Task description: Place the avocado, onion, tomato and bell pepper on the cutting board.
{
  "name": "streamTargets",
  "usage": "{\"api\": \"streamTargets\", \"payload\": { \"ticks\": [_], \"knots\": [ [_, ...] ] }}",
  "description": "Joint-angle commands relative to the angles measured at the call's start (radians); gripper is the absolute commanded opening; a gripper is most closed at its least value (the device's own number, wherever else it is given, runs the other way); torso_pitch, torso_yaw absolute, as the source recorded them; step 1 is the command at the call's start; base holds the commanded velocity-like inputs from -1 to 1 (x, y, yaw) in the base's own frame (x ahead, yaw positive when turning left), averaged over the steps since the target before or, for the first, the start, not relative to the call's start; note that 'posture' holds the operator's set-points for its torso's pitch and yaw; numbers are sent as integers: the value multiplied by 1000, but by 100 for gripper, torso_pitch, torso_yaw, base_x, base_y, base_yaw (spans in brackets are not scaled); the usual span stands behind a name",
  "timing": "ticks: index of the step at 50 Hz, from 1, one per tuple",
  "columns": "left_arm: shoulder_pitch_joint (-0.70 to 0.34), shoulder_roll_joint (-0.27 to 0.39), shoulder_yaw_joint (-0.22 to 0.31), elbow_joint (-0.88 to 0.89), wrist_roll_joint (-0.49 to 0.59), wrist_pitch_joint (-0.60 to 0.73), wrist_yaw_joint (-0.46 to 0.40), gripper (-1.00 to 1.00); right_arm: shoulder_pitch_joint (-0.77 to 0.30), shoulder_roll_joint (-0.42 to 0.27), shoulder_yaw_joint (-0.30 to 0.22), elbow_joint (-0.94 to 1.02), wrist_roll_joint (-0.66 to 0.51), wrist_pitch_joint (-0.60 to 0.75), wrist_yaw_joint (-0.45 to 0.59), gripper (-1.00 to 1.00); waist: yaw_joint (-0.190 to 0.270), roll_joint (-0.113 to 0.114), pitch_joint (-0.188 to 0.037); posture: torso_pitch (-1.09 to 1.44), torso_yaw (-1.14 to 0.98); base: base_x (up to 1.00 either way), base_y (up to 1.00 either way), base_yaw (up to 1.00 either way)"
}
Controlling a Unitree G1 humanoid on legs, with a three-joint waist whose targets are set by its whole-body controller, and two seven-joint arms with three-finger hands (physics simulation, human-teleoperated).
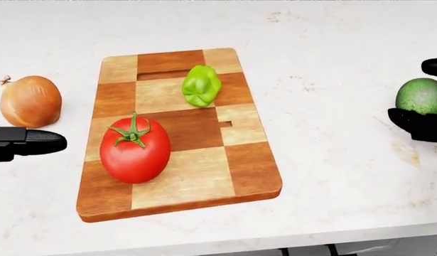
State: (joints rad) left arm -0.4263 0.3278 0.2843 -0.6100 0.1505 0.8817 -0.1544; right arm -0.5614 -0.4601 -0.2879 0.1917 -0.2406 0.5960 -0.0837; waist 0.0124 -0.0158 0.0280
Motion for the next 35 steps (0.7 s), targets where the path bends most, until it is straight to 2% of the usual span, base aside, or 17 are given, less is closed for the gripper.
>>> {"api": "streamTargets", "payload": {
  "ticks": [1, 14, 29, 30, 35],
  "knots": [
    [-25, 11, 4, -27, 5, -30, 5, 100, -29, -12, 0, -27, -2, -19, 5, -13, 1, -1, -21, 0, 0, 0, 0, 0],
    [-24, 14, 9, -36, 6, -22, -1, 100, -21, -6, 6, -74, -22, -2, 38, -51, 1, -2, -23, 0, 0, 0, 0, 0],
    [-22, 11, 7, -22, 7, -35, 1, 100, -105, 64, 87, -197, -99, 70, 139, -60, 0, 8, -21, 0, 0, 0, 0, 0],
    [-22, 11, 9, -23, 7, -35, 1, 100, -113, 70, 108, -208, -105, 60, 161, -61, 0, 9, -21, 0, 0, 0, 0, 0],
    [-20, 9, 5, -21, 9, -38, 0, 100, -91, 120, 131, -309, -146, 82, 221, -60, 0, 12, -19, 0, 0, 0, 0, 0]
  ]
}}
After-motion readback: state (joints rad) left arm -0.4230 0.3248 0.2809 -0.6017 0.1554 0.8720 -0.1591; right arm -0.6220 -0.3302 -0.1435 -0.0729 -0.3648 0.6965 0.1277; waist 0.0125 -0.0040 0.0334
